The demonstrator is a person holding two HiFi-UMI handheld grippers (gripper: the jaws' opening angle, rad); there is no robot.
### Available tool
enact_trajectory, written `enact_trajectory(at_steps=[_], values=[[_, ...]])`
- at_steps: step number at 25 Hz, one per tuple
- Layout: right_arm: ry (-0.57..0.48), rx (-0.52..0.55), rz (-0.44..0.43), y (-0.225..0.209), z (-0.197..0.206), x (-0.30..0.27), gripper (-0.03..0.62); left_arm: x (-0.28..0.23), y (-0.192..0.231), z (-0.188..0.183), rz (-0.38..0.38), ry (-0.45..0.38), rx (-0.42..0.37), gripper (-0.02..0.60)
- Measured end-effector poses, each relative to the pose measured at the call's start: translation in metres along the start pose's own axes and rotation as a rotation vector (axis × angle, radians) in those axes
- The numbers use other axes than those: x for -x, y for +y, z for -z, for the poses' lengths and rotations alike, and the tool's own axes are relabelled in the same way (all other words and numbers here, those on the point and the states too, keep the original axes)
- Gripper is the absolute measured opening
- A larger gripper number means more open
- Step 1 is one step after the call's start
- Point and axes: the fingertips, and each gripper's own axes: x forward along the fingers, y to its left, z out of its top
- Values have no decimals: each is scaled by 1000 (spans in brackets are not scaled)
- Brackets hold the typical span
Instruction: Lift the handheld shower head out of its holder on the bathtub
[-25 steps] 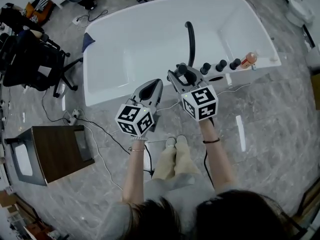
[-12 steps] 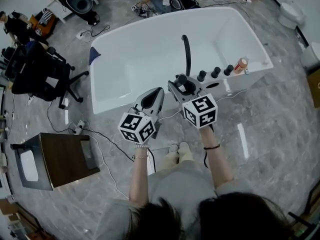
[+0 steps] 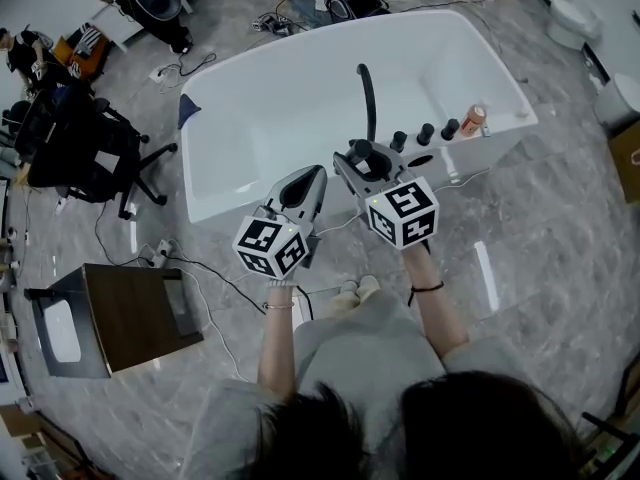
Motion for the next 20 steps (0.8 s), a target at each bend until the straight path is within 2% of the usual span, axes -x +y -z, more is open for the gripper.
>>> enact_trajectory(at_steps=[7, 20], values=[[-40, 19, 9, 10, -10, 13, 135, 6, -9, -10, 23, -17, -31, 5], [-57, 24, 20, 4, -13, 15, 135, 3, -9, -1, 31, 5, -19, 5]])
